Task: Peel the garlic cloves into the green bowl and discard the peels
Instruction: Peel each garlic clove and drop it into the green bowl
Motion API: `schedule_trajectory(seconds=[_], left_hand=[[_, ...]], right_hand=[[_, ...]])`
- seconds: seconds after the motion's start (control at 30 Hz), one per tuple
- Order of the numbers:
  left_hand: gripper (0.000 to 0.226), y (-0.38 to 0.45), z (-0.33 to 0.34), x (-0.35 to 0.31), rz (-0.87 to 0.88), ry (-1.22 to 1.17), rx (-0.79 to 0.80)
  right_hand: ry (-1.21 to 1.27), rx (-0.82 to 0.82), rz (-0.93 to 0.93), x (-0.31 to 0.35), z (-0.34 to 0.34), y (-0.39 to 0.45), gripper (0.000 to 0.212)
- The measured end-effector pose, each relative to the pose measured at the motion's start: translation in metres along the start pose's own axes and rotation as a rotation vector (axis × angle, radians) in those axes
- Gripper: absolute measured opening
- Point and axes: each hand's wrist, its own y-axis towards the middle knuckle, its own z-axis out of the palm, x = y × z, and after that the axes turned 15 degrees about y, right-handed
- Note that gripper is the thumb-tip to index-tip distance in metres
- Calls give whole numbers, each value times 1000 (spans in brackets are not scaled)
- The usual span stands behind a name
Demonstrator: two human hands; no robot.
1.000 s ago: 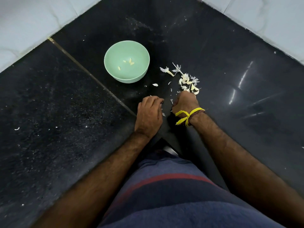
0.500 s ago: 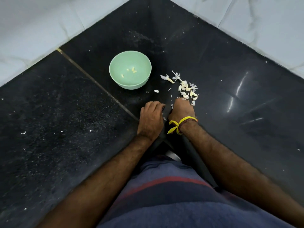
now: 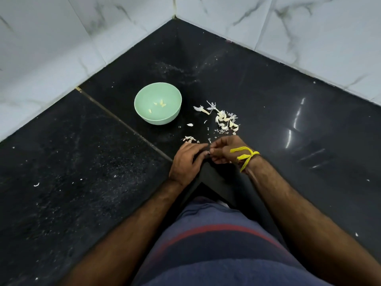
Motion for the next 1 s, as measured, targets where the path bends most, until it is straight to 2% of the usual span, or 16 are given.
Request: schedule_trajectory(seconds=[0.13, 0.33, 0.57, 0.73, 1.0], left_hand=[[11, -3, -3, -6, -62, -71, 3], [11, 4, -12, -21, -159, -117, -4], [15, 4, -16, -26, -239, -163, 42], [5, 8, -17, -29, -330, -197, 37], [7, 10, -16, -33, -334, -11, 116]], right_hand=[[216, 54, -35, -8, -6, -2, 7], [310, 143, -76, -11, -12, 0, 3], [301, 153, -107, -13, -11, 3, 2], [310, 123, -146, -14, -5, 5, 7], [276, 88, -154, -17, 3, 5, 11]])
